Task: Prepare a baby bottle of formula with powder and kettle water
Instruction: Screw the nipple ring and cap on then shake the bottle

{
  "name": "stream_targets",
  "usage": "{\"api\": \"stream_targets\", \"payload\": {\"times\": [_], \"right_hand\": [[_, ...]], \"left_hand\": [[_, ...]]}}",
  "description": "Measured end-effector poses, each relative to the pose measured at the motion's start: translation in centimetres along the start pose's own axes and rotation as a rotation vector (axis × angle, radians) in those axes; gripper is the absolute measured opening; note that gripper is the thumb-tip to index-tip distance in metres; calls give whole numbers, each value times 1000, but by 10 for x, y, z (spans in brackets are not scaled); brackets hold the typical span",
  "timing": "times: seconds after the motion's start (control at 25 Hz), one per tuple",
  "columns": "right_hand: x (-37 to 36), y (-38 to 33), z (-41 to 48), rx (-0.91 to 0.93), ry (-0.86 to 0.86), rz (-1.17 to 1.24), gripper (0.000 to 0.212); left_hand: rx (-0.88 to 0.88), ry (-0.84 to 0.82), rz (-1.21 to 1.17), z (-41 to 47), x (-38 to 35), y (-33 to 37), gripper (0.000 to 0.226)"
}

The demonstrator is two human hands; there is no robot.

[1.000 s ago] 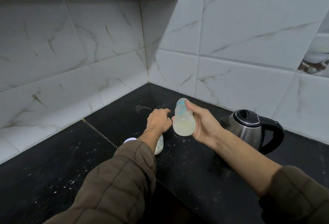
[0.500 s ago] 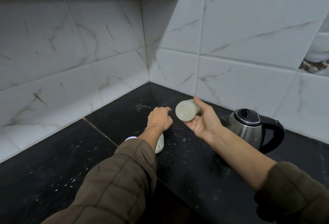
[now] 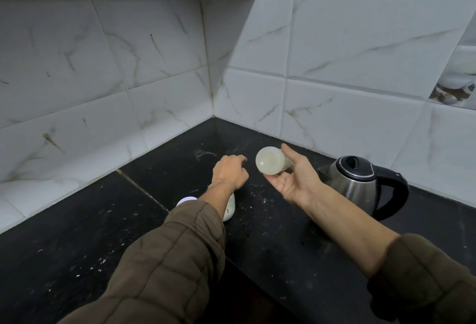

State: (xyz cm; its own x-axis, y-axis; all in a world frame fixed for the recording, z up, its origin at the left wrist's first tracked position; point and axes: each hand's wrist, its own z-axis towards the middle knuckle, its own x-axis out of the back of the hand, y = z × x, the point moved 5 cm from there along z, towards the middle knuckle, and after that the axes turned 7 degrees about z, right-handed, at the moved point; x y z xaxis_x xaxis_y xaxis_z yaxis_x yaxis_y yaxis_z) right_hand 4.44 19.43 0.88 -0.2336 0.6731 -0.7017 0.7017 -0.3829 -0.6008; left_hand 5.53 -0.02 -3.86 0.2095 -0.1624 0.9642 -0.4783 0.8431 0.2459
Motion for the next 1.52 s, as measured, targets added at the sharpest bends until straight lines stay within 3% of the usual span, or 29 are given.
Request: {"api": "stream_targets", "payload": {"times": [0.16,0.32,0.4,0.56,0.76,0.96,1.16,1.28,1.4,1.52], "right_hand": [[-12,-4,-8,76,-202,-347,53],[-11,-27,-4,399,-76,-14,47],[-10,-30,-5,466,-79,48,42],[-20,-12,-18,429,-259,-278,59],[-7,-23,-8,527,-70,-34,67],[-14,-14,-17,495,-224,-277,75],[-3,-21,-7,536,-34,-45,64],[-11,-11,-14,433,-162,-228,58],[-15,-3,-18,395,-245,-370,69],[-9,-15,-7,489,-100,-190,67]], "left_hand": [[-9,-6,26,3,0,-1,43],[-3,-7,11,1,-1,0,51],[6,2,4,2,0,-1,52],[-7,-35,57,6,2,3,34],[-3,-7,16,0,2,1,48],[7,-47,40,4,1,-1,32],[-13,7,24,2,7,2,49],[-24,-16,51,5,7,4,39],[-34,-53,51,6,5,7,34],[-17,-28,26,5,4,4,40]]}}
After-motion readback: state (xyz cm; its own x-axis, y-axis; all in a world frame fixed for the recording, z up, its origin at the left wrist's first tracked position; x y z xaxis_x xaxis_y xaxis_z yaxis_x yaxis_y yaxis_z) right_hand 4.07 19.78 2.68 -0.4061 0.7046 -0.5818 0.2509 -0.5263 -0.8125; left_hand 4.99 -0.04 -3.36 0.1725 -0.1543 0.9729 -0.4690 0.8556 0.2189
